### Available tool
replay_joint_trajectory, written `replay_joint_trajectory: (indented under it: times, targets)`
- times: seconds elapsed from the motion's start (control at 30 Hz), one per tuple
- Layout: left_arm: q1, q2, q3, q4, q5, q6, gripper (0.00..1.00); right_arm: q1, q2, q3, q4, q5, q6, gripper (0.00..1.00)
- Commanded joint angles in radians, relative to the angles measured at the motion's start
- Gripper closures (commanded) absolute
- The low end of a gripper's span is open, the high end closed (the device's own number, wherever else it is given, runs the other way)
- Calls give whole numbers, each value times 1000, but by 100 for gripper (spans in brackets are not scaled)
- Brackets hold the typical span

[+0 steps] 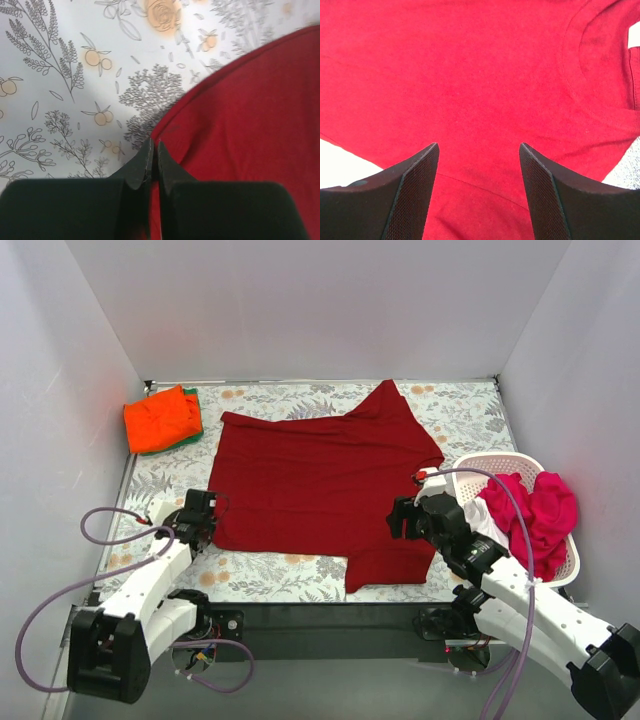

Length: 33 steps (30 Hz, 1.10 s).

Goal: Fold and stack the t-shirts
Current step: Fold the tshirt

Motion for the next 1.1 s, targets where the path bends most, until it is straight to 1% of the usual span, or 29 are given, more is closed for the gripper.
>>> replay_joint_trajectory:
  times: [0.0, 0.1, 0.2, 0.27, 0.33, 0.4, 0.5, 0.67, 0.77, 0.8, 0.9, 1.0, 1.07]
  targets:
    - [7, -128, 42, -74, 8, -17, 100, 7, 33, 5, 14, 39, 10, 40]
    - [9, -218, 47, -89, -7, -12, 100, 7, 82, 15, 8, 54, 13, 40]
    - [12, -264, 42, -46, -18, 52, 100, 7, 145, 27, 2, 65, 13, 40]
    - [12, -260, 41, 1, -2, 114, 100, 7, 177, 41, -7, 71, 13, 40]
    - [13, -226, 44, 56, 21, 187, 100, 7, 219, 48, -33, 82, 18, 41]
    - [13, -183, 58, 81, 45, 229, 100, 7, 246, 58, -79, 100, 33, 41]
    - [13, -174, 61, 147, 90, 267, 100, 8, 253, 80, -166, 109, 64, 42]
    - [13, -232, 50, 228, 125, 316, 100, 14, 202, 120, -300, 103, 117, 43]
    - [13, -244, 46, 254, 168, 348, 100, 19, 197, 140, -363, 50, 131, 43]
    - [13, -251, 46, 259, 179, 355, 100, 24, 213, 143, -368, -23, 131, 43]
    - [13, -249, 41, 284, 211, 368, 100, 33, 269, 174, -398, -156, 117, 44]
    - [13, -248, 39, 294, 225, 375, 100, 62, 311, 242, -495, -132, 128, 46]
    - [13, -251, 36, 296, 229, 376, 100, 73, 314, 259, -516, -148, 146, 45]
